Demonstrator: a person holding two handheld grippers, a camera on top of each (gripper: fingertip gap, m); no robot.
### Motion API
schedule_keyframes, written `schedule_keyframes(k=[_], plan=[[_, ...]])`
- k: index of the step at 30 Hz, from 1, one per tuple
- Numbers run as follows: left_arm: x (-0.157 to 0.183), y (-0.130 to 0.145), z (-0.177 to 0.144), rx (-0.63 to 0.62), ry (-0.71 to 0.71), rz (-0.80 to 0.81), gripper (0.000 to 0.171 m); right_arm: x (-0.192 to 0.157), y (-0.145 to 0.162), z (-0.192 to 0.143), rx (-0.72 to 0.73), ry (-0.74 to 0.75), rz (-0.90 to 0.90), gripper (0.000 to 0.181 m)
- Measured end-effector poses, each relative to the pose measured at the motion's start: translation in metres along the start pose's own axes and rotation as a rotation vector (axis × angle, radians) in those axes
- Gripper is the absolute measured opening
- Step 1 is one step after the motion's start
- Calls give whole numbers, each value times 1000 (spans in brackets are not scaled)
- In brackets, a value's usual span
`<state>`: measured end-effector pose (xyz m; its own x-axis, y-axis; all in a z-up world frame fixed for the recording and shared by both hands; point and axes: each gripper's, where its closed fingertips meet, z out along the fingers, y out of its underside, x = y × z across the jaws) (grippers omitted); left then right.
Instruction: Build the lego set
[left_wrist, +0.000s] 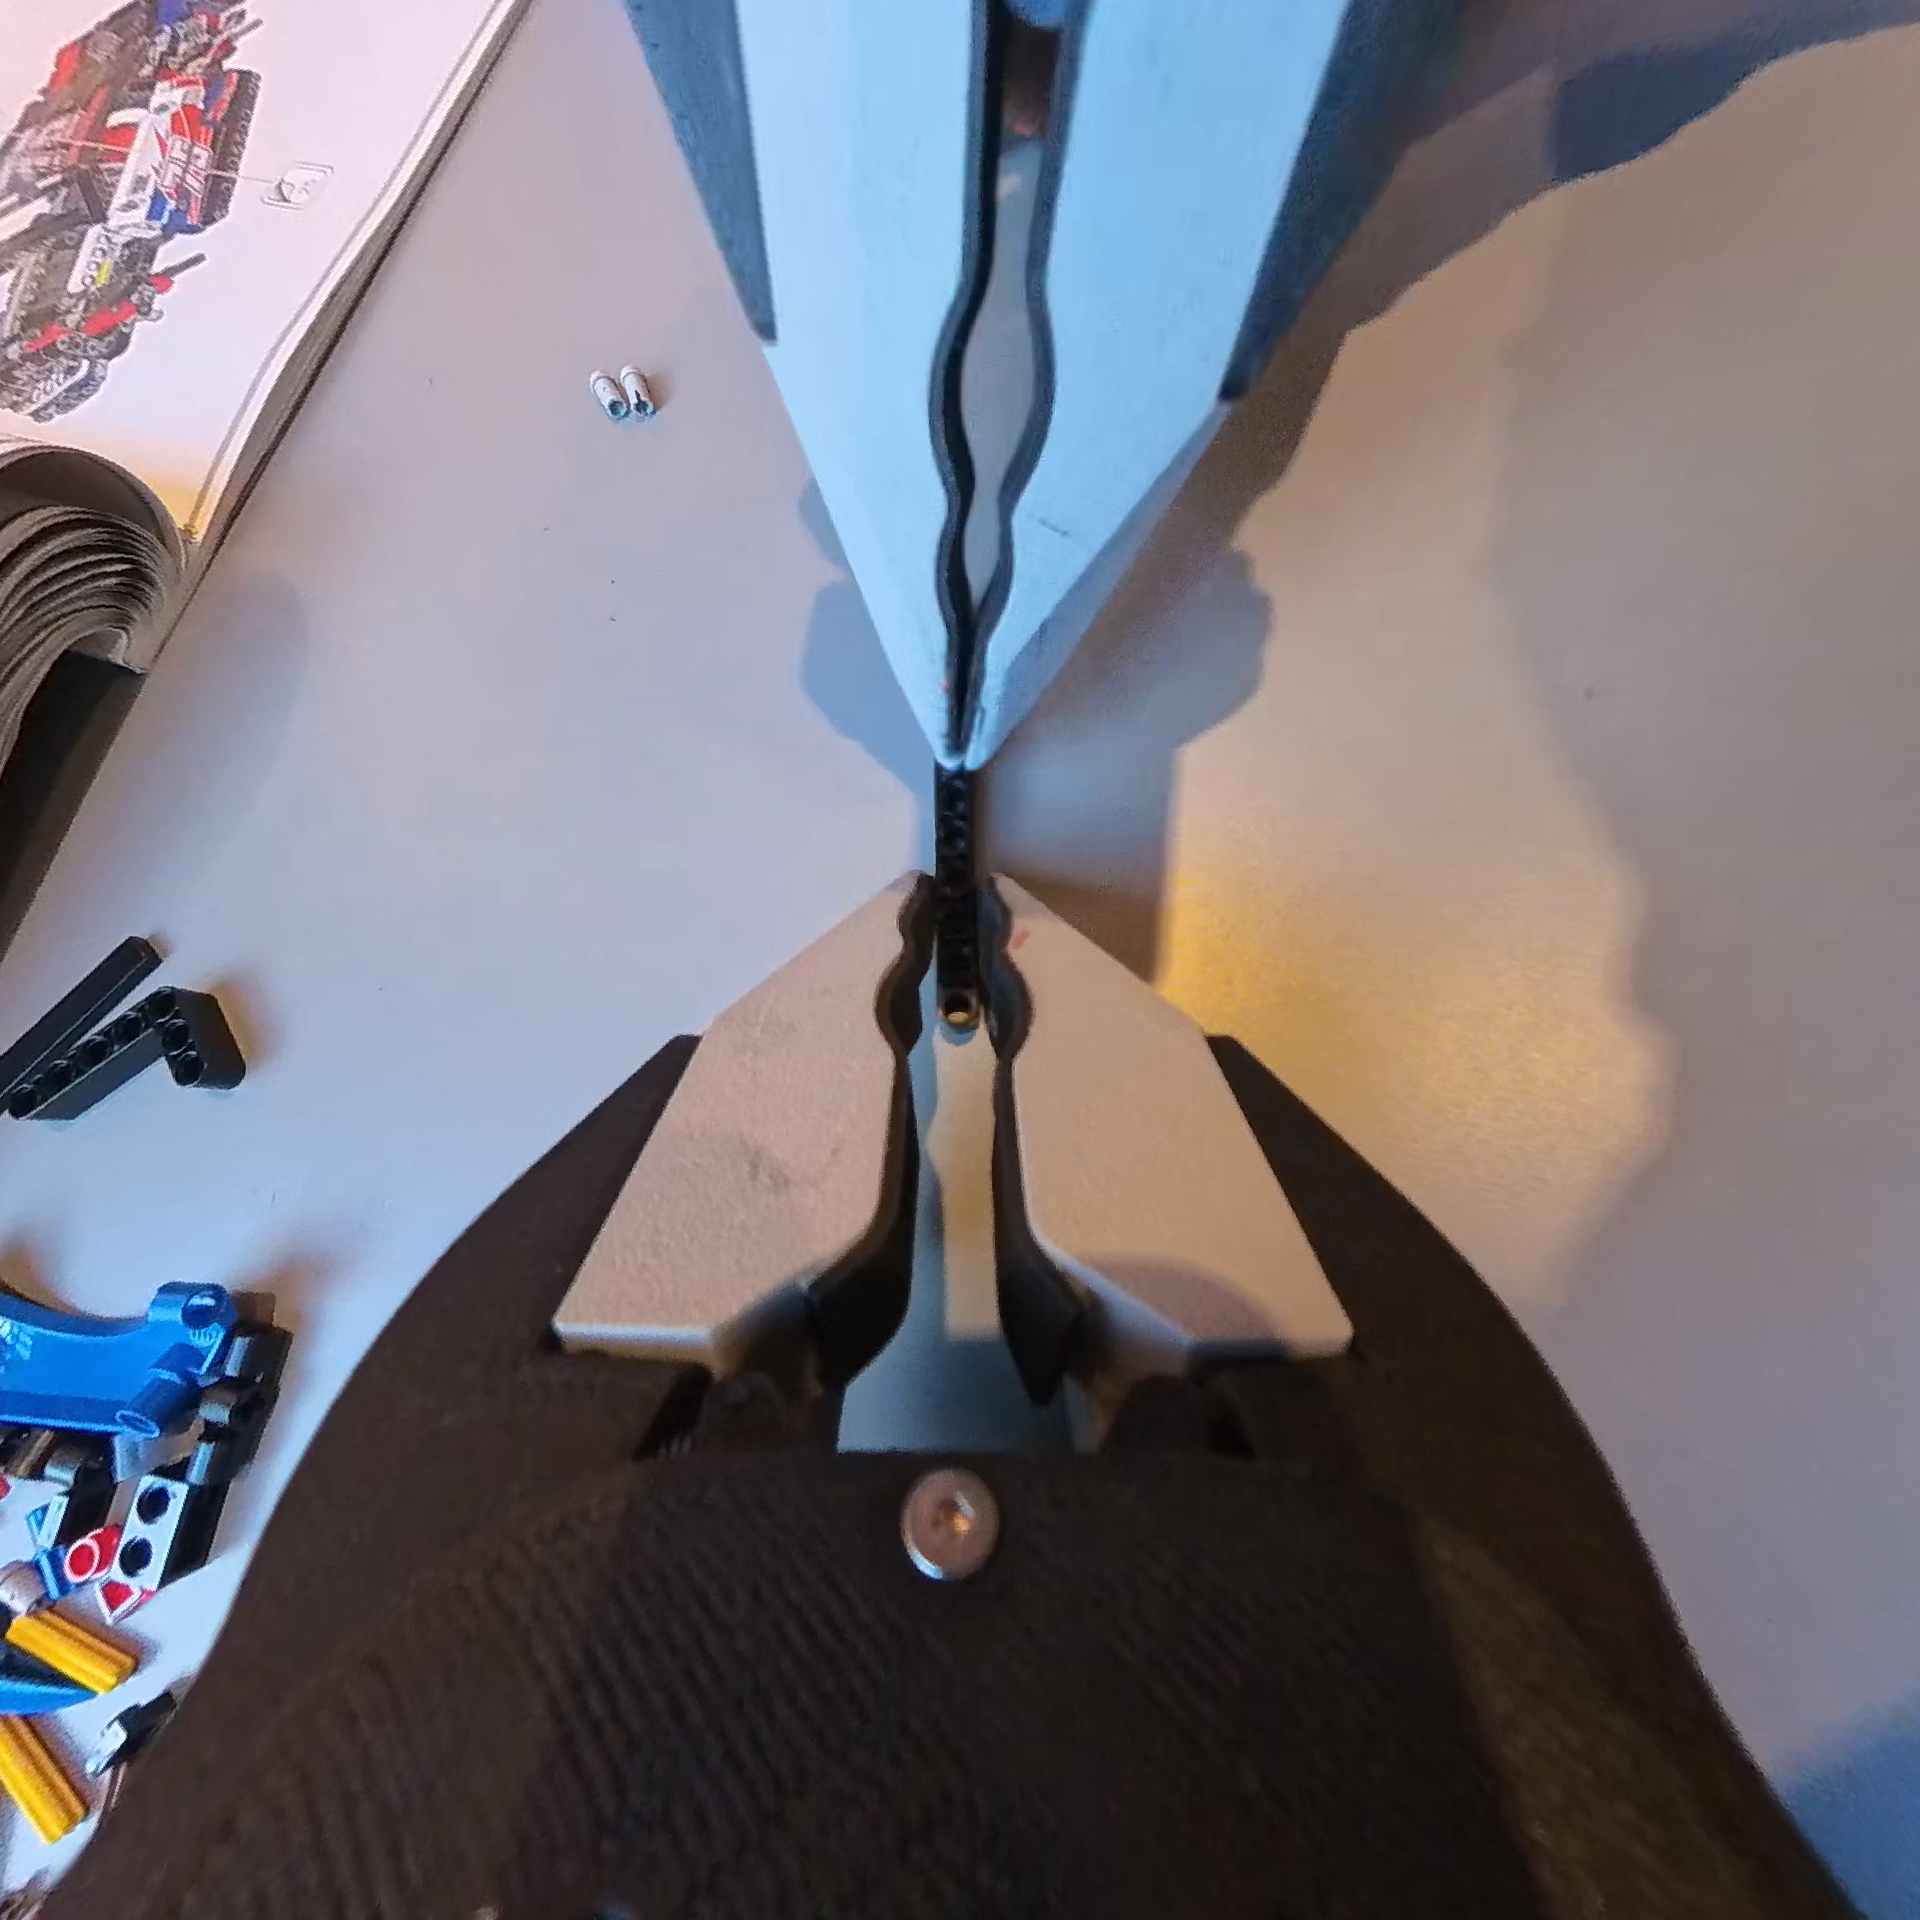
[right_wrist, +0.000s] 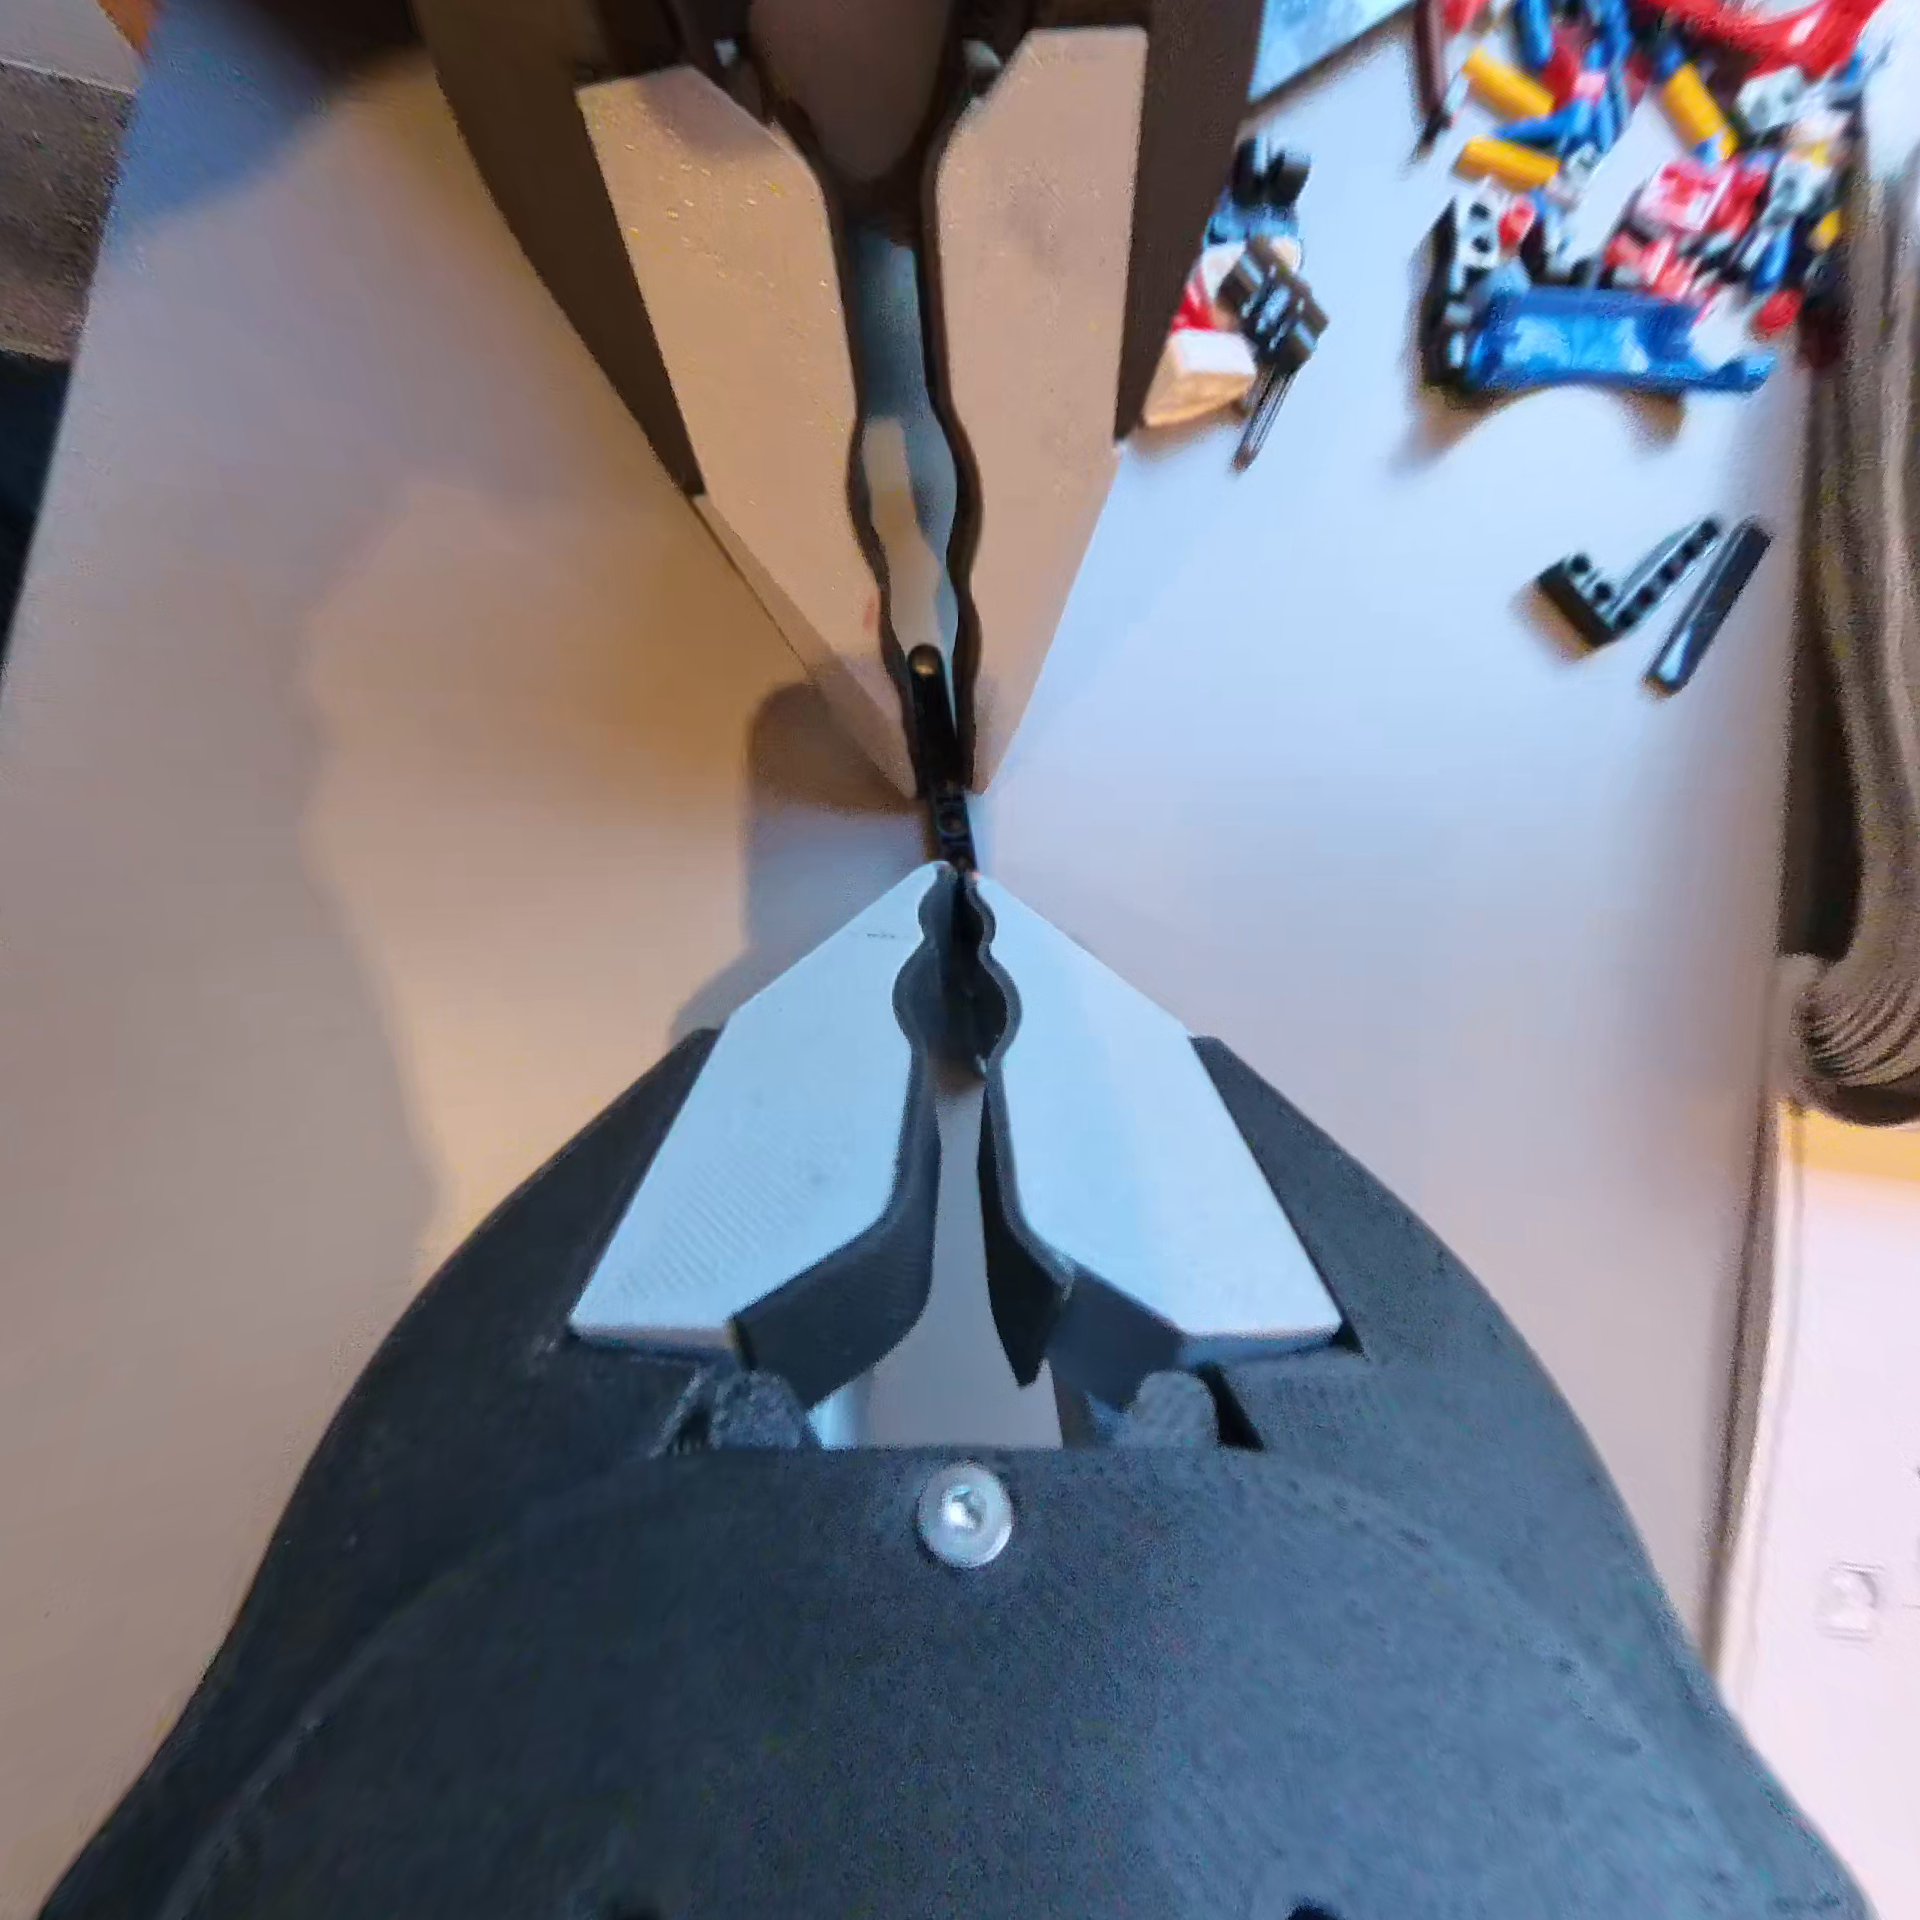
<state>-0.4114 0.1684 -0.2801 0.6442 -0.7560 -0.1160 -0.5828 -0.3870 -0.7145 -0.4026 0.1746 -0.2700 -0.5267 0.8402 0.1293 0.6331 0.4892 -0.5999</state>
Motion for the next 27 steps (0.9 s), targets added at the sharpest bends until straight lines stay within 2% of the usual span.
schedule_keyframes(k=[2, 4, 7, 10, 13, 17, 19, 20, 23, 27], plan=[[0, 0, 0, 0, 1, -4, 5, 2, 0, 0, -19, 30, -35, 0], [0, 0, 0, 0, 0, -4, 5, 3, -9, -5, 26, 30, -20, 0], [-1, 0, 0, 0, -2, -5, 5, 0, 2, 3, -10, 4, -3, 0], [-1, 0, 0, 0, -4, -2, 4, 7, -4, -3, 7, 66, -26, 0], [-1, 0, 0, -1, -3, -1, 4, 5, 5, 3, -6, 2, 65, 0], [-1, 0, 0, 0, -2, -3, 4, 10, 1, -2, 21, 64, 27, 0], [-1, 0, 0, 0, -3, -1, 4, 7, -2, -2, 44, 28, 71, 0], [0, 0, 0, 0, -2, -1, 4, 4, 5, 3, 10, 17, 77, 1], [0, 0, 0, 0, -3, 0, 4, 8, 5, 0, 16, 82, 44, 0], [0, -1, 0, 1, -6, 3, 4, 6, -4, -21, 153, 109, 186, 4]])
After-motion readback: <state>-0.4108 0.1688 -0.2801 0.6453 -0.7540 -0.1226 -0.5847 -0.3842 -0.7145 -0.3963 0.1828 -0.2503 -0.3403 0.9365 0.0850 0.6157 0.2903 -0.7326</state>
